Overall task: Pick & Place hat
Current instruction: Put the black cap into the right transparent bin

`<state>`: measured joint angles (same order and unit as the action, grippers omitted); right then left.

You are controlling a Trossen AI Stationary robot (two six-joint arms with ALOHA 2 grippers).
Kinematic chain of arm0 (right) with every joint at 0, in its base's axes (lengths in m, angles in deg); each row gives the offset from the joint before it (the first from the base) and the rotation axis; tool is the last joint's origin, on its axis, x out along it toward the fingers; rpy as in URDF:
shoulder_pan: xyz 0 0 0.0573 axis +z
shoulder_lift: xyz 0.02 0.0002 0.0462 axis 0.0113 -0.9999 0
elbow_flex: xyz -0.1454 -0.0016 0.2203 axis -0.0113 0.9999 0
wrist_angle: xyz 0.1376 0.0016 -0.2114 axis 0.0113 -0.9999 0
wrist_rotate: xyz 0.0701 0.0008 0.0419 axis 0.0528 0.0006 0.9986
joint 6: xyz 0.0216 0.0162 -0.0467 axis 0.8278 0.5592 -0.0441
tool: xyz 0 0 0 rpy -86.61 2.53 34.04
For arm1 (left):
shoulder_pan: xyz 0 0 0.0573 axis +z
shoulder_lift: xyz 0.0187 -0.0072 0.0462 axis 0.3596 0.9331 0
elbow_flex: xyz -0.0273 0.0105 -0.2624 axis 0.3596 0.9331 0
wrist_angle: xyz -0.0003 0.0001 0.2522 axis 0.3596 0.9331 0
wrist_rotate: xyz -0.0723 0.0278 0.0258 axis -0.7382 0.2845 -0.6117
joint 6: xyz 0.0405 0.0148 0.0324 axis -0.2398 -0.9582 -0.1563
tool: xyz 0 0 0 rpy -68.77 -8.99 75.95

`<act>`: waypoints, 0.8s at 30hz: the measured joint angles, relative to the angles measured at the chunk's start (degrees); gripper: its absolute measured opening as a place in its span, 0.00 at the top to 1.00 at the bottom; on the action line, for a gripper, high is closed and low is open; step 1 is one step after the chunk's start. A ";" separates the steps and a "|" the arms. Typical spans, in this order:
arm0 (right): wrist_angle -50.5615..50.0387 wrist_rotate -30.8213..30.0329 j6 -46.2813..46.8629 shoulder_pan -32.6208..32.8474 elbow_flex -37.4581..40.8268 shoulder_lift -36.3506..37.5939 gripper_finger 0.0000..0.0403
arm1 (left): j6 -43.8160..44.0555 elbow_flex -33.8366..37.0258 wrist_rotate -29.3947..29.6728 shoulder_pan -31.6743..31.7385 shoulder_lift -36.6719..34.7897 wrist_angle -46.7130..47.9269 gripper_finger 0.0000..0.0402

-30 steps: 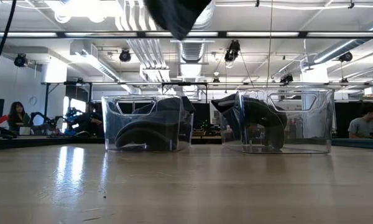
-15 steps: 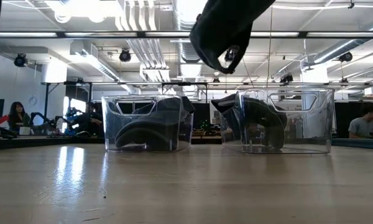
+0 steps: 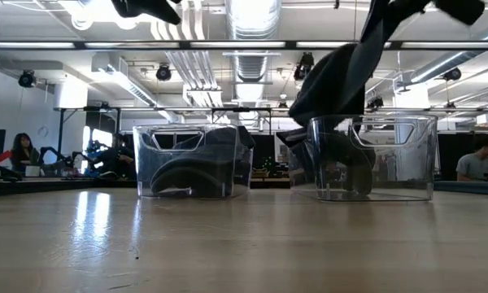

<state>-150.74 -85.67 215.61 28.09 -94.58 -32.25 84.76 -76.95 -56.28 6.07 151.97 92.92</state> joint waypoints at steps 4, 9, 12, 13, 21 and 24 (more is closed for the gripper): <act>10.86 0.76 -0.30 -0.73 6.42 2.31 0.96 | -1.34 3.68 -1.75 0.41 0.17 -6.41 0.49; 24.66 0.99 -0.45 -0.72 14.47 3.45 0.96 | -0.24 6.17 -5.33 1.67 0.55 -10.90 0.49; 30.44 0.96 -0.43 -0.71 18.31 3.49 0.93 | 0.22 7.02 -6.30 2.40 0.55 -12.58 0.49; 31.70 1.12 -0.38 -0.71 19.27 3.49 0.92 | 0.25 7.12 -6.52 2.59 0.55 -12.54 0.49; 32.39 12.24 -3.14 -0.66 19.80 3.46 0.74 | 0.32 7.13 -6.75 3.54 0.57 -12.65 0.49; 32.30 16.00 -6.31 -0.62 18.47 3.33 0.67 | 0.38 7.11 -6.75 4.37 1.32 -13.68 0.49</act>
<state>-118.43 -69.67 209.30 27.47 -76.11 -28.92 85.15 -69.84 -63.03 10.44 153.29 79.24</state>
